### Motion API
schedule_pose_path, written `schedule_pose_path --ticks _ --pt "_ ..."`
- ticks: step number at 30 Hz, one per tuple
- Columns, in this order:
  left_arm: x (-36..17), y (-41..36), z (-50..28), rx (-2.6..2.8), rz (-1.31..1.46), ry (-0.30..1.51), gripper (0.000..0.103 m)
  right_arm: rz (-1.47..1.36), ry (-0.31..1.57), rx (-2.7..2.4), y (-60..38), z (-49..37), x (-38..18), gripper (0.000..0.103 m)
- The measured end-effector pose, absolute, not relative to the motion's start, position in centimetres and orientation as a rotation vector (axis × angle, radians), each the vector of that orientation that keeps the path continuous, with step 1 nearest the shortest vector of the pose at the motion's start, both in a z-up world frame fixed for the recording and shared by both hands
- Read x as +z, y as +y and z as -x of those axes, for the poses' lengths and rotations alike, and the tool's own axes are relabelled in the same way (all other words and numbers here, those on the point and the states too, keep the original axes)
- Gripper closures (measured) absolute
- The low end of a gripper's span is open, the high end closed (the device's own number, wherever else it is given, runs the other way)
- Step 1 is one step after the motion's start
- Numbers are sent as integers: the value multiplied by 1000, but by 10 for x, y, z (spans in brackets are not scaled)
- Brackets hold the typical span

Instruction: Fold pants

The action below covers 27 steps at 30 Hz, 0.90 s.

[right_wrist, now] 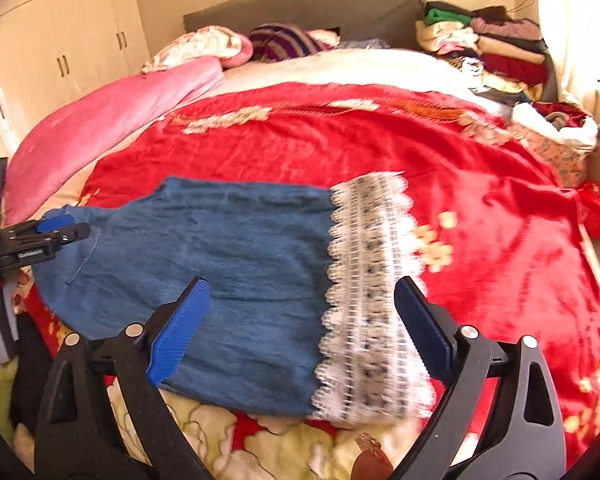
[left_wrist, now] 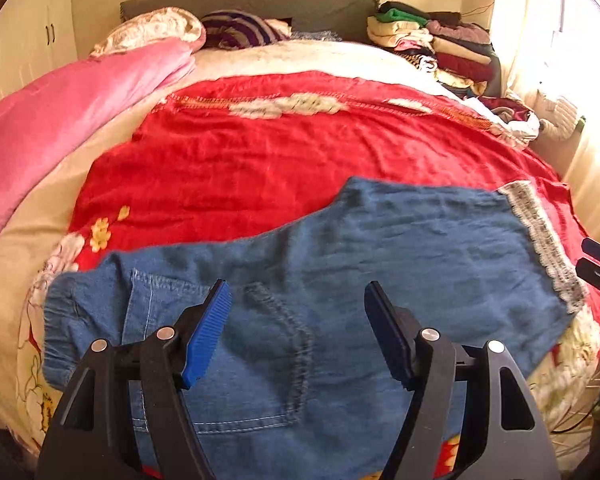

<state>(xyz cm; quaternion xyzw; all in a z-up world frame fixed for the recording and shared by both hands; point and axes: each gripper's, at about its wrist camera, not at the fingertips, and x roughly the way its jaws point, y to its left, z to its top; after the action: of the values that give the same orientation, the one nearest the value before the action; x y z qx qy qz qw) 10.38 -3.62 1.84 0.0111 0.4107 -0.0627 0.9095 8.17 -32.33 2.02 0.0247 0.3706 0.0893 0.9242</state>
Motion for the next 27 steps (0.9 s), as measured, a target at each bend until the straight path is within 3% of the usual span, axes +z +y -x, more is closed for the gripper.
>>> schedule_pose_path --ticks 1,2,27 --pt "21 -38 -106 -128 -26 844 11 -51 756 171 -327 -81 21 14" --pt "25 -41 -106 -124 -33 835 8 -54 750 156 -331 -80 23 14" --pt "45 -139 -150 -266 -124 795 8 -135 736 108 -380 -65 12 10"
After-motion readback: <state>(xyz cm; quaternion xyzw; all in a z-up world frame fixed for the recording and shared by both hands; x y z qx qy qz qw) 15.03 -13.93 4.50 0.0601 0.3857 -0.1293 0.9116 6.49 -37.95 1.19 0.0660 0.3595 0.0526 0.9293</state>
